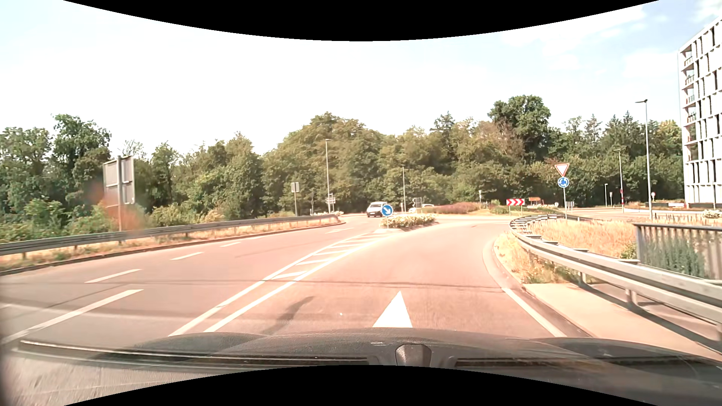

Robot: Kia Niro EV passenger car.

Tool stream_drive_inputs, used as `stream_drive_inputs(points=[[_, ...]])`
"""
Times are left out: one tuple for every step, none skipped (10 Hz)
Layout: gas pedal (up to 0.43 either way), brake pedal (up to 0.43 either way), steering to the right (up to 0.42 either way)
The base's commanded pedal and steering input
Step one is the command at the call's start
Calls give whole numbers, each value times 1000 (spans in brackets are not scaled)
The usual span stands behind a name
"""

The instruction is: Follow the waypoints while adhering to traffic rules and regulations

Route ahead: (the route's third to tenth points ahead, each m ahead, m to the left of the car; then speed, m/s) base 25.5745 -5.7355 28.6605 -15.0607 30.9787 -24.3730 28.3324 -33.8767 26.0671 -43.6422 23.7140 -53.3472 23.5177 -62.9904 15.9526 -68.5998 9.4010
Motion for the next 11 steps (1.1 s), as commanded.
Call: stream_drive_inputs(points=[[0,201,73],[0,207,76],[0,207,77],[0,207,77],[0,213,78],[0,220,80],[0,226,83],[0,256,89],[0,262,95],[0,262,97],[0,262,103]])
